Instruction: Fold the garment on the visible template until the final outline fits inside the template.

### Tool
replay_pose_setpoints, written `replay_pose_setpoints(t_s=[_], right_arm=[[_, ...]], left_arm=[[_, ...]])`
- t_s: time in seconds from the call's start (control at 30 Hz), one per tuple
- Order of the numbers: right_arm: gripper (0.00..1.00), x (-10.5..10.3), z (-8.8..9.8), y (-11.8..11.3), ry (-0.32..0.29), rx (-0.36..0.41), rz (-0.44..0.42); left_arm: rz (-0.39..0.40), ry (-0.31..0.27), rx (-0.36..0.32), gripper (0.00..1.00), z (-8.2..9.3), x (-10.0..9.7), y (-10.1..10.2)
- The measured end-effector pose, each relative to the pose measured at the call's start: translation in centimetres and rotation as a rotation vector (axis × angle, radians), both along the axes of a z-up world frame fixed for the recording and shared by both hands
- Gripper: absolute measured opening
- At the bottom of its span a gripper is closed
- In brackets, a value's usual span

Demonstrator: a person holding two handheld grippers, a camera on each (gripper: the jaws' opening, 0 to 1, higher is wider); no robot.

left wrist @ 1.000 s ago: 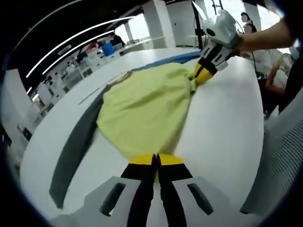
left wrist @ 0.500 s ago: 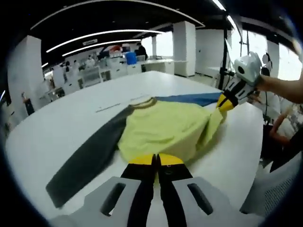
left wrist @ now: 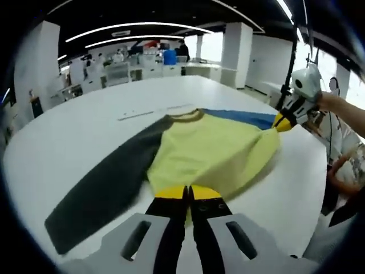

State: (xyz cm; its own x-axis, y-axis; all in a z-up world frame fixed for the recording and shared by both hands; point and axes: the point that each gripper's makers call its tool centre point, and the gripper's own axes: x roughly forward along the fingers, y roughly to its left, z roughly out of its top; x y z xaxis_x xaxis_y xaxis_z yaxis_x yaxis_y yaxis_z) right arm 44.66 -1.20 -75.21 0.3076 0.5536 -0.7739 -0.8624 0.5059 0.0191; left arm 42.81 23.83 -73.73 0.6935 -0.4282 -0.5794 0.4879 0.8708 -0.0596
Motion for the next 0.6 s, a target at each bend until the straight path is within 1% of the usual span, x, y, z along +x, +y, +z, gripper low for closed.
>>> replay_pose_setpoints(t_s=[0.13, 0.2, 0.27, 0.37, 0.5, 0.6], right_arm=[[0.00, 1.0, -1.0, -0.2, 0.011, -0.006, -0.026], [0.00, 1.5, -1.8, -0.6, 0.005, -0.044, -0.028], [0.00, 1.9, -2.4, -0.6, 0.005, -0.058, -0.034], [0.00, 2.2, -3.3, -0.7, 0.029, -0.055, -0.058], [0.00, 2.5, -4.0, -1.1, 0.038, -0.081, -0.084], [0.00, 2.6, -4.2, -1.0, 0.045, -0.072, -0.103]], left_arm=[[-0.005, 0.023, 0.016, 0.00, -1.3, 0.9, 0.0], [-0.007, 0.025, 0.030, 0.00, -1.8, 1.4, 0.1], [-0.006, 0.032, 0.039, 0.00, -2.3, 1.9, 0.2], [-0.006, 0.036, 0.054, 0.00, -2.8, 2.5, 0.3], [-0.007, 0.036, 0.069, 0.01, -3.3, 3.0, 0.6], [0.003, 0.028, 0.094, 0.03, -3.5, 3.4, 1.2]])
